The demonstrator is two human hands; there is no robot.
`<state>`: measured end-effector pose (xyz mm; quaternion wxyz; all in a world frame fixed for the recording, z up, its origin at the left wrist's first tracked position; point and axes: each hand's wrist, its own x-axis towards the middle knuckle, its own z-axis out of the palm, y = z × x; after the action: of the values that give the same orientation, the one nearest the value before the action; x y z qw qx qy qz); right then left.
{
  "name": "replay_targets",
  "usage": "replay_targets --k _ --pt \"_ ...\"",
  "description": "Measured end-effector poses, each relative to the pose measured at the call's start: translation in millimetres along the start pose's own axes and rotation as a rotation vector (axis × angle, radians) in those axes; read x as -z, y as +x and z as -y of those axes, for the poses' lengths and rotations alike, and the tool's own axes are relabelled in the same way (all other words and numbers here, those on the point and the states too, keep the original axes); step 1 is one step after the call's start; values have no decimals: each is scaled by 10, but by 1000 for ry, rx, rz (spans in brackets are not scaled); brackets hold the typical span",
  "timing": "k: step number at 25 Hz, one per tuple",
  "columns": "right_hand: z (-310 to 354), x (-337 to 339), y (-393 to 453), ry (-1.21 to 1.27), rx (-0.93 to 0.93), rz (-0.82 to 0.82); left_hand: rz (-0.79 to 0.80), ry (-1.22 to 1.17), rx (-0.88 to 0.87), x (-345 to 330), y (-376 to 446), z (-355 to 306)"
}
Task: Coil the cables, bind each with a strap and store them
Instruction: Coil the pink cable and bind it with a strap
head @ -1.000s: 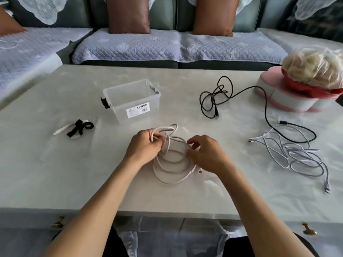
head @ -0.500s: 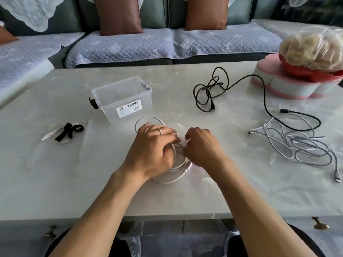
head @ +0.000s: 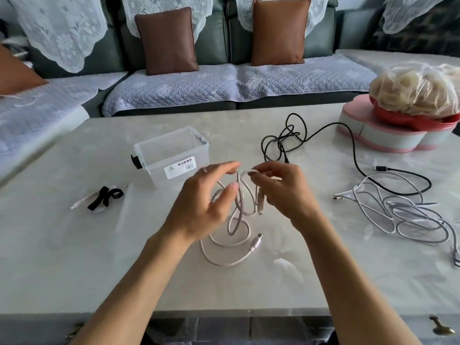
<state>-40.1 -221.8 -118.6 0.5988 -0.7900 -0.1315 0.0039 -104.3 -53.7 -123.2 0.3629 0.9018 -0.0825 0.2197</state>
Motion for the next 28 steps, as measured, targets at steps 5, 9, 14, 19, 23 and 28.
replay_targets --k 5,9,14,19,23,28 --pt "13 49 -45 96 -30 -38 182 -335 308 -249 72 151" --pt "-147 49 -127 -227 -94 57 -90 83 203 -254 -4 380" --pt "-235 -81 -133 -287 -82 32 331 376 471 -185 24 637" --pt "-224 -171 -271 -350 -54 94 310 129 272 -106 -170 401" --pt "-146 -52 -592 -421 -87 161 397 -319 437 23 -501 3" --pt "9 111 -1113 -402 -79 327 376 -524 498 176 -916 -287"
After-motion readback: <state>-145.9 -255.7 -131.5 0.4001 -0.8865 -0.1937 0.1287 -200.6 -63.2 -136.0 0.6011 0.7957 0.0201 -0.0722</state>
